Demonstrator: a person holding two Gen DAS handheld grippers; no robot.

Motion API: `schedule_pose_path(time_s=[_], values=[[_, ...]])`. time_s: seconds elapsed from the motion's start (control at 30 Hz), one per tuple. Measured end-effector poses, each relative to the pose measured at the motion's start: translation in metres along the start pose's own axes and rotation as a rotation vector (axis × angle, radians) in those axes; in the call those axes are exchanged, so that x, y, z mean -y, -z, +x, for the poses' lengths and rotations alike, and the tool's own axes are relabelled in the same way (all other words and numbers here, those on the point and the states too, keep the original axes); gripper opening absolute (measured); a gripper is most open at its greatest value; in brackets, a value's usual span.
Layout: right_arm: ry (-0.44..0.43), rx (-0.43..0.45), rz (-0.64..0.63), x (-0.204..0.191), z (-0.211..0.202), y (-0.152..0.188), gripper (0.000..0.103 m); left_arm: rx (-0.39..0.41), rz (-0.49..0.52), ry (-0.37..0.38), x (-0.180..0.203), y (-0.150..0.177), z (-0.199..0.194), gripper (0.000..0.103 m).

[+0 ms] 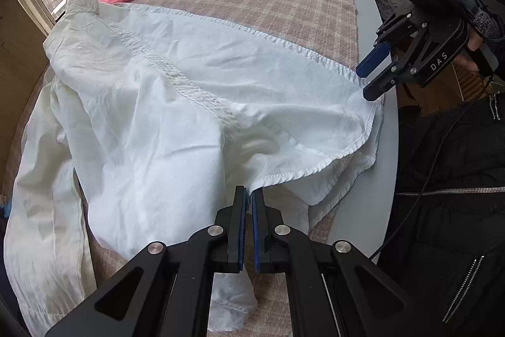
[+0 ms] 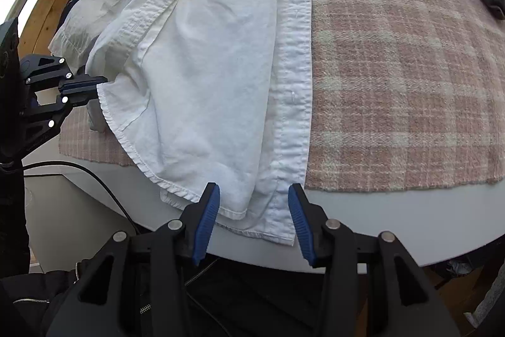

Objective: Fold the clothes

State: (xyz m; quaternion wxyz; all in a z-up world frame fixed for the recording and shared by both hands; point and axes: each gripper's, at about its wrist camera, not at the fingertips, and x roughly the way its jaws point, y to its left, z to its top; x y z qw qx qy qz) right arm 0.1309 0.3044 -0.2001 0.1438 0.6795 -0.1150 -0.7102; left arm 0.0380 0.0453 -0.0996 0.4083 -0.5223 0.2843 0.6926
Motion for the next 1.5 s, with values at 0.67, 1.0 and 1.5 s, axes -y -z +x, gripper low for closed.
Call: schedule_pose_path(time_s=[0.67,1.0,1.5], values=[[0.063,0.022,-0.085,0.001,-0.016,0.015,0.010,-0.016,0.088,-0.015,0.019,-0.013,-0.013,0.003],[0.084,0.031,-0.026,-0.001,-0.017,0.012,0.046,-0.016,0.119,-0.006,0.029,-0.020,-0.015,0.003],[-0.053,0.101,-0.106,-0.039,-0.039,0.007,0.001,-0.025,0.113,-0.012,0.030,-0.010,-0.005,0.003]])
